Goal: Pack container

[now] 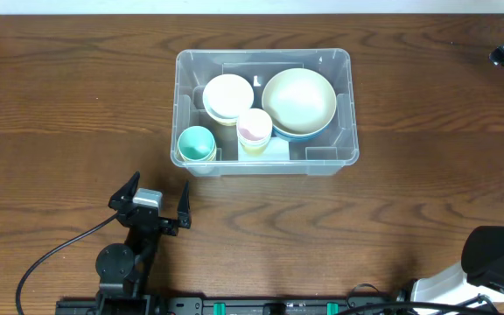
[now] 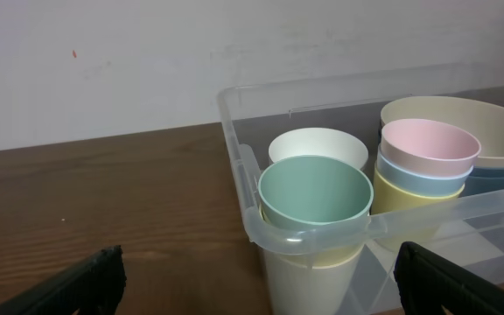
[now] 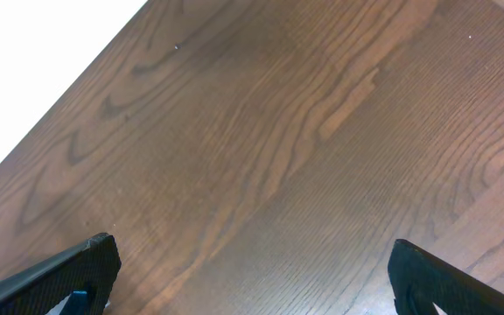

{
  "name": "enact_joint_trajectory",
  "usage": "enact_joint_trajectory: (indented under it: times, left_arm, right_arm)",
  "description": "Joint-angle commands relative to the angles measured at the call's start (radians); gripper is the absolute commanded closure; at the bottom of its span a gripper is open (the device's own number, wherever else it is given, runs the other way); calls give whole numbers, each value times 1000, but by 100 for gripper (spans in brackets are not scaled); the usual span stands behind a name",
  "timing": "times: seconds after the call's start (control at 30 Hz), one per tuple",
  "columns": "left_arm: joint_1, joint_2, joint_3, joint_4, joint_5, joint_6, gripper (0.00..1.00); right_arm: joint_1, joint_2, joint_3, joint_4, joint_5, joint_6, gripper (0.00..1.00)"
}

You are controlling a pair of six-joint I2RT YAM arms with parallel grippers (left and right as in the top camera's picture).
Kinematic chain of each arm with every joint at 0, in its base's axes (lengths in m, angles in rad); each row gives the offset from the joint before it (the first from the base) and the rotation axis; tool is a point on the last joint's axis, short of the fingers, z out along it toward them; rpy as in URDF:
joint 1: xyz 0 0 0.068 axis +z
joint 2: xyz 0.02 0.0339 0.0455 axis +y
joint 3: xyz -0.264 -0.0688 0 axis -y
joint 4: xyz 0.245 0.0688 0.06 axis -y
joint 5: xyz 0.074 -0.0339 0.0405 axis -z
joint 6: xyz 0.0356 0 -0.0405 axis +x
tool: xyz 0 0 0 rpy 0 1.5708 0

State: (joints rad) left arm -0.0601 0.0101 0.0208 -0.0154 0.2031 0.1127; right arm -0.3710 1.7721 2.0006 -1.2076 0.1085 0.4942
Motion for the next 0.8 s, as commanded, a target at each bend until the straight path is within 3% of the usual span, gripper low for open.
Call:
enact_joint_trajectory:
  times: [0.0,0.57,0.77]
  left_arm:
    - [-3,-6,-17,-36,14,18,2]
    - [-3,-6,-17,-36,14,18,2]
    - [-3,-6,-17,-36,14,18,2]
  right_arm:
    - [-6,1,-1,0,7,14,1]
    - [3,2,-1,0,7,14,1]
    - [127,-22,-1,0,8,14,1]
